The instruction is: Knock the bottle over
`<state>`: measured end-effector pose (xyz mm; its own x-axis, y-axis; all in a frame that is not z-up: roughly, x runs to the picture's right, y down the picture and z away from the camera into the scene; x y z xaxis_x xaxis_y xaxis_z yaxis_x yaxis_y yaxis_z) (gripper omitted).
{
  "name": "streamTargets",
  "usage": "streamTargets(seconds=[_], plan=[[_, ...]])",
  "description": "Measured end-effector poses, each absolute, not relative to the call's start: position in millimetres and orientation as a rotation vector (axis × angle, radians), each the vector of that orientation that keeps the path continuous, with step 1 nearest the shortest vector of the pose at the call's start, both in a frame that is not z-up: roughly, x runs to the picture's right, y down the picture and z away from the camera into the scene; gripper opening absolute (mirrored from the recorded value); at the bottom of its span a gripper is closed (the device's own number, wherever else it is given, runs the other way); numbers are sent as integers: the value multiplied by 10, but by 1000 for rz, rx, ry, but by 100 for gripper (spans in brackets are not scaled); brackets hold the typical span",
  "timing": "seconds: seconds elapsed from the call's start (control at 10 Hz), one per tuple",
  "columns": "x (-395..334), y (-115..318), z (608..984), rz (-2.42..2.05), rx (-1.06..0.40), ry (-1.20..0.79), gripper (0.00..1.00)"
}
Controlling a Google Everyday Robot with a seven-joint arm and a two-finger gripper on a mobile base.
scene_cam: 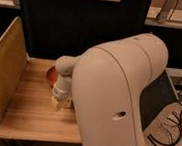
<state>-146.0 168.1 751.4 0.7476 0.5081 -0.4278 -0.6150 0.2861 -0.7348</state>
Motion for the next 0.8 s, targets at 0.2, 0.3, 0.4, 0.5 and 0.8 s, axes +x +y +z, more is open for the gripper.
streamTargets(seconds=[0.2, 0.3, 0.4, 0.5, 0.8], plan=[[-1346, 1134, 7741, 827, -935, 87, 0], [-1203, 822, 7855, 876, -857, 84, 0], [-1049, 572, 7929, 918, -790, 87, 0], [-798, 311, 7978, 973, -709, 101, 0], [281, -282, 7804, 1178, -469, 157, 0]])
